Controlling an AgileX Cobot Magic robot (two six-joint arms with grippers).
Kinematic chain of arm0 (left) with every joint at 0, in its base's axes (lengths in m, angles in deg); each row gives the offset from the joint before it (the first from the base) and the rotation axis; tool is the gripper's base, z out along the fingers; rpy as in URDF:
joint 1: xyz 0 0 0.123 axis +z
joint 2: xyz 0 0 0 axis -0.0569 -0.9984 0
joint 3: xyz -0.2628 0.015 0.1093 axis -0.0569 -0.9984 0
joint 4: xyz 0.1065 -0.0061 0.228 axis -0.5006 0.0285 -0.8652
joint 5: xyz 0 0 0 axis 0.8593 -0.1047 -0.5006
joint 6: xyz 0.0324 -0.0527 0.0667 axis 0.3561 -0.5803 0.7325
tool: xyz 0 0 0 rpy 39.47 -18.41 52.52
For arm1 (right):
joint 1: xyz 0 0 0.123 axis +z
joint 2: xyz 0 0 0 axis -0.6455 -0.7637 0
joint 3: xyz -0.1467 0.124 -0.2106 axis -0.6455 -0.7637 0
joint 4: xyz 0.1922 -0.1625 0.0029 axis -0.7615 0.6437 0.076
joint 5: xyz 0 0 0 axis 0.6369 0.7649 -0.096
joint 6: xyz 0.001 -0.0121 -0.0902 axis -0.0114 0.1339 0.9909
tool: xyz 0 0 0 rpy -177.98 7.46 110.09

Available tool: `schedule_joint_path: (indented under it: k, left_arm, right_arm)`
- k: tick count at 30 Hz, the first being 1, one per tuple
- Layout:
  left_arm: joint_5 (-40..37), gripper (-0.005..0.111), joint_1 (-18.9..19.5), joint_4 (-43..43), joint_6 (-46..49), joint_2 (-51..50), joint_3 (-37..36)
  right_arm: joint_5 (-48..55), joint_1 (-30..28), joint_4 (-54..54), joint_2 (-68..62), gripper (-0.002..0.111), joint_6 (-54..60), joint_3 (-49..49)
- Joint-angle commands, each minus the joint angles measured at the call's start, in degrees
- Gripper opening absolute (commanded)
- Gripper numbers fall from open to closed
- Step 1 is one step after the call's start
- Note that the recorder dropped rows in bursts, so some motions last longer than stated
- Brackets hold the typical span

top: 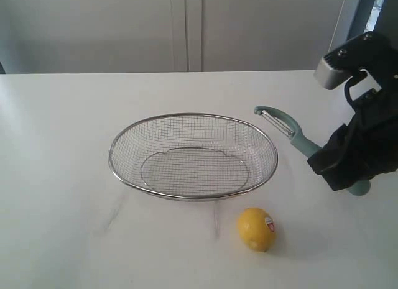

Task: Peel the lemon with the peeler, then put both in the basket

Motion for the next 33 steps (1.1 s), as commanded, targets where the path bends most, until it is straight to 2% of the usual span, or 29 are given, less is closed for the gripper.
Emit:
schedule_joint_path:
  k: [1,9,15,22,28,31,33]
  left_arm:
    - [6.7,0.0,0.2,0.1,-3.5,0.1,-0.2]
    - [6.8,0.0,0.2,0.1,-5.0,-0.3,4.8]
    - [6.9,0.0,0.2,-0.2,-5.0,-6.9,9.4]
    - [6.7,0.0,0.2,-11.4,-2.6,-23.2,19.3]
    - [5.8,0.0,0.2,-14.3,-2.3,-38.2,24.4]
    - [1.3,0.0,0.2,-16.6,-2.2,-44.0,26.1]
    - [-5.0,0.0,0.2,-17.6,-0.4,-47.9,27.8]
  right_arm:
    - [-0.5,-0.2,-0.5,0.4,0.0,-0.5,0.5]
    - [-0.5,-0.2,-0.5,0.4,0.0,-0.5,0.5]
    - [-0.5,-0.2,-0.5,0.4,0.0,-0.5,0.5]
    - [-0.5,-0.2,-0.5,0.4,0.0,-0.5,0.5]
    - [-0.5,-0.2,-0.5,0.4,0.0,-0.5,0.5]
    - [-0.5,-0.2,-0.5,0.4,0.0,-0.5,0.5]
    - [-0.5,-0.2,-0.5,0.4,0.0,-0.5,0.5]
